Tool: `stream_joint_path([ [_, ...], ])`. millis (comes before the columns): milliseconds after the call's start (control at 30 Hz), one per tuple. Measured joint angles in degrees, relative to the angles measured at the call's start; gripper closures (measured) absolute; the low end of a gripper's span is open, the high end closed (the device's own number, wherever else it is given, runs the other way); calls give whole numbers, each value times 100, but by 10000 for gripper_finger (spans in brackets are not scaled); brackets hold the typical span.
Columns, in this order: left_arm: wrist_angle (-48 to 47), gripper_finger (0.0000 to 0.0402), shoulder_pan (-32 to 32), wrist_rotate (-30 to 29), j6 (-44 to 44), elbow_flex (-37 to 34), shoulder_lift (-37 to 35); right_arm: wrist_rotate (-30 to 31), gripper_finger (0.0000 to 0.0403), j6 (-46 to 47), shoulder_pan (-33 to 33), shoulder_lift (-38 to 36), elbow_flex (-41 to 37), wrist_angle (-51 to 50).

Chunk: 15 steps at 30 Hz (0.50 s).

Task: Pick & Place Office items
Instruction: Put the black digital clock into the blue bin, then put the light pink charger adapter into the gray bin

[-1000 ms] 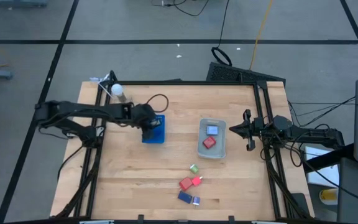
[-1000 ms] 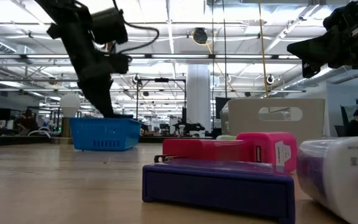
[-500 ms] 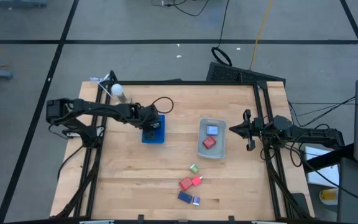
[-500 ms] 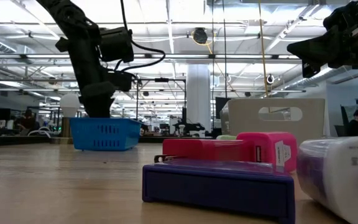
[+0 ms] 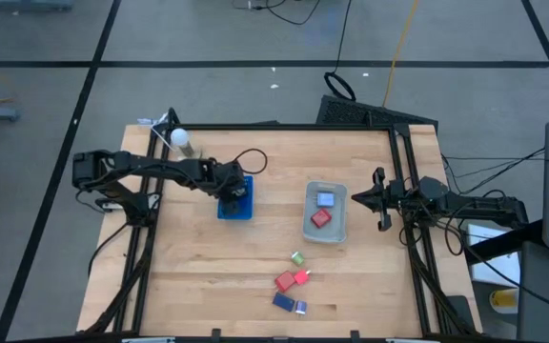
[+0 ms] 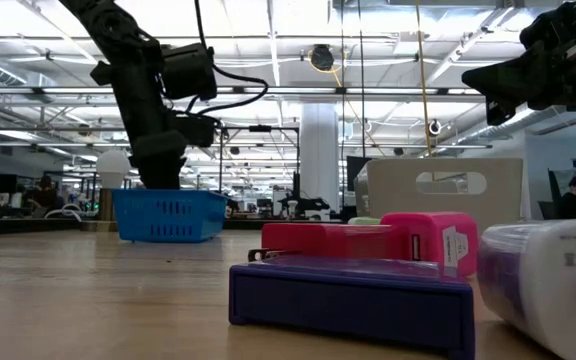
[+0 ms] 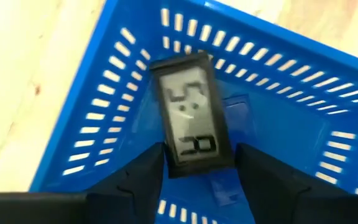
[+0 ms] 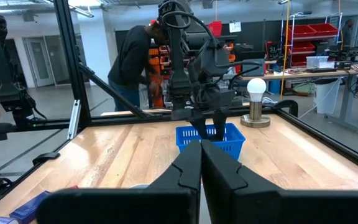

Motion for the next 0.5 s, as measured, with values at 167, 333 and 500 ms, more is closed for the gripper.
stream_joint_path([
  [167,16,182,-86,26,13,0,0,0,399,2,1,0,0,-7],
  [333,-63,168,-116,19,21,51,0,0,399,2,2,0,2,-9],
  [500,-543,158,-122,-38,152,415,-48,-2,399,15,2,0,0,-21],
])
